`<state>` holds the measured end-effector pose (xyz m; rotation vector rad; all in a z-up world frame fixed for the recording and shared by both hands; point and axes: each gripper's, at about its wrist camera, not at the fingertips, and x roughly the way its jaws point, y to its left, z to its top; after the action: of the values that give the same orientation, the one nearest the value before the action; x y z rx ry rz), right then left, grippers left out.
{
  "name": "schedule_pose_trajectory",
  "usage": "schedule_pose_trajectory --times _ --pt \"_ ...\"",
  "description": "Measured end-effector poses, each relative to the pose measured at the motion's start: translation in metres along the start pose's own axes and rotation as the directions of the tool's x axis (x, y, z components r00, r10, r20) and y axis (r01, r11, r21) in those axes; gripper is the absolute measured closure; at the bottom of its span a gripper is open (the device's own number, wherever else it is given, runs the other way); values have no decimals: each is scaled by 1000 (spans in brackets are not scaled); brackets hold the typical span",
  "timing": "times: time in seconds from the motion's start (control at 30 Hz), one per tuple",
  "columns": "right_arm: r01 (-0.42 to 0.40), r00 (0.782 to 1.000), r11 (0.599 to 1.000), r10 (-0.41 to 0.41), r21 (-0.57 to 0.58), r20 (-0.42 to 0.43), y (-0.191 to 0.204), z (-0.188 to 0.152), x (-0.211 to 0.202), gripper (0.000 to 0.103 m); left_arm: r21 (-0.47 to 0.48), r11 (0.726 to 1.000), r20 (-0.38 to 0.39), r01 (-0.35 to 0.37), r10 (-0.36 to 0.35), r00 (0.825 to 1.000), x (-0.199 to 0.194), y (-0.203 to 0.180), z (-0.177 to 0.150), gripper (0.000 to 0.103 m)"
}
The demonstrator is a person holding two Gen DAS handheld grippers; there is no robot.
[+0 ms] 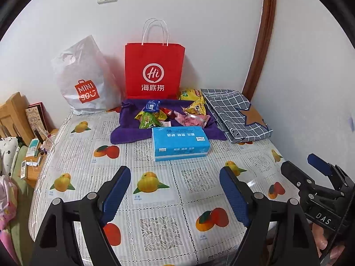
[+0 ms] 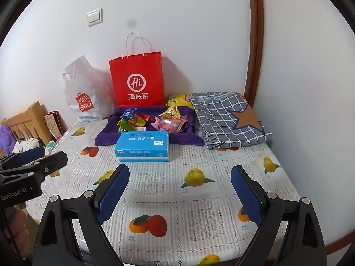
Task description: Organize snacks
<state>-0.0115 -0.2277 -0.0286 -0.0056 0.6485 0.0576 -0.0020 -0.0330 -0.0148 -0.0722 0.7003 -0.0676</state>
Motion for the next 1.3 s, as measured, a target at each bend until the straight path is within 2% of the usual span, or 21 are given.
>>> schedule_pose_trajectory --times 1.3 --pt "-12 1000 1000 12 9 23 4 -2 -12 11 -8 1000 24 -14 14 1000 -11 1 1 22"
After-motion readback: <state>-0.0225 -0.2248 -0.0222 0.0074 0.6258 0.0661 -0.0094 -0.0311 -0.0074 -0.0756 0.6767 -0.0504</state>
